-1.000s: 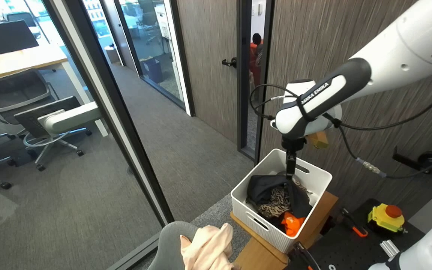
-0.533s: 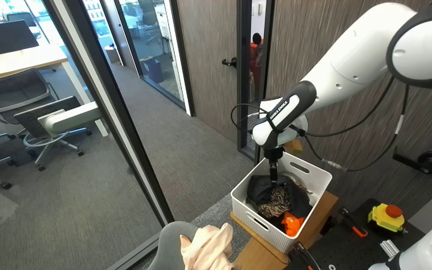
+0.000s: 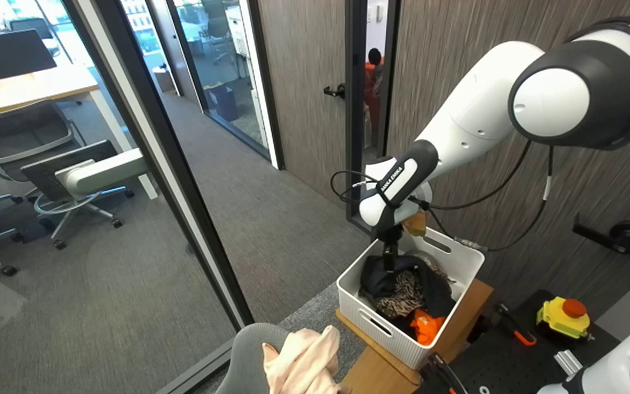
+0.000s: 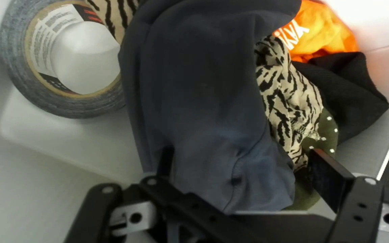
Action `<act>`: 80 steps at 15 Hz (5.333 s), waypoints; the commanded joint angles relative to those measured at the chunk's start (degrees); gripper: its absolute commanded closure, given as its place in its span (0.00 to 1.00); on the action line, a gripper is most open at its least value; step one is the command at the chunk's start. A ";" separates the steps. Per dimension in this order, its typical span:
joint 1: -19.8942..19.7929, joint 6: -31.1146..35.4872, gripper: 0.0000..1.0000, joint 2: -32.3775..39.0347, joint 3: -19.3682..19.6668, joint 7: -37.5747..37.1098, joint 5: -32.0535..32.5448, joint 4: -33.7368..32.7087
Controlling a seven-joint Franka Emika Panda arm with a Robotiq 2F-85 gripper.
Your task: Pick up the black cloth from the box and put it on the headrest of the chair
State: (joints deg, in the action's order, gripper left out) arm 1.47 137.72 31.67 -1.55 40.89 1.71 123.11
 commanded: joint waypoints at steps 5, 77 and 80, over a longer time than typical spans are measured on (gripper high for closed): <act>0.69 -0.66 0.00 2.79 -0.96 -8.55 8.37 -4.34; -11.34 -7.71 0.96 -10.10 -16.73 14.90 -10.56 3.35; -9.77 -10.73 0.96 -15.69 -16.58 18.99 -14.45 4.60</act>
State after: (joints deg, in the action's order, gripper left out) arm -9.25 129.83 23.44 -17.91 55.38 -8.62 124.61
